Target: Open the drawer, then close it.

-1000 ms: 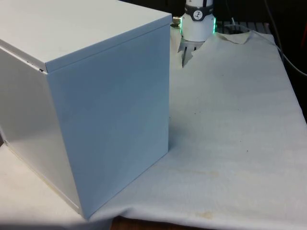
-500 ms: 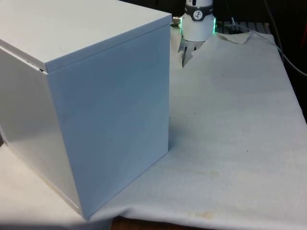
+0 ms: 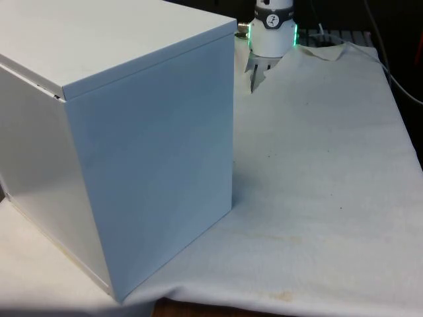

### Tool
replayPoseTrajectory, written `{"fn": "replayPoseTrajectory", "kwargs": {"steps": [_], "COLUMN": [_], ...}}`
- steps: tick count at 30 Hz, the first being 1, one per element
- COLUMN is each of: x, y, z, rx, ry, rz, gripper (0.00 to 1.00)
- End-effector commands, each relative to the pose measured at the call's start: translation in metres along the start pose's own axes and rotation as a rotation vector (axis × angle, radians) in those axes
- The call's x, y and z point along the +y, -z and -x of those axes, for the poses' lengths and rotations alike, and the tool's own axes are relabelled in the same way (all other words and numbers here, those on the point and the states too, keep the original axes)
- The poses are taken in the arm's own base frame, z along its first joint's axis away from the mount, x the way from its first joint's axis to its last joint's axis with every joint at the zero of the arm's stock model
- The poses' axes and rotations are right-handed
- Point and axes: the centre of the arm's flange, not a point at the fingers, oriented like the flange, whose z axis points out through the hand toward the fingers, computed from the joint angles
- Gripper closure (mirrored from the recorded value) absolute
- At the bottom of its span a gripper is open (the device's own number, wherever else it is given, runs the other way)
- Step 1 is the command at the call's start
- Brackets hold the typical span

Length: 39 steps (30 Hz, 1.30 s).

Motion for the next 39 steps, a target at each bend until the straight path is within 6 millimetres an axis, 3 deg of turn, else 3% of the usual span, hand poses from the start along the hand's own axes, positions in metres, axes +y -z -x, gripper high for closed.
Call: {"fn": "replayPoseTrajectory", "kwargs": {"steps": [1,39], "x": [-0.0005,0.0004], "y": [0.0006,0.0032], "z": [0.0001,-0.0007], "rx": [0.002,0.010], "ry": [0.014,0.330], "rz": [0.001,0.002], "gripper": [0.00,0.00]}}
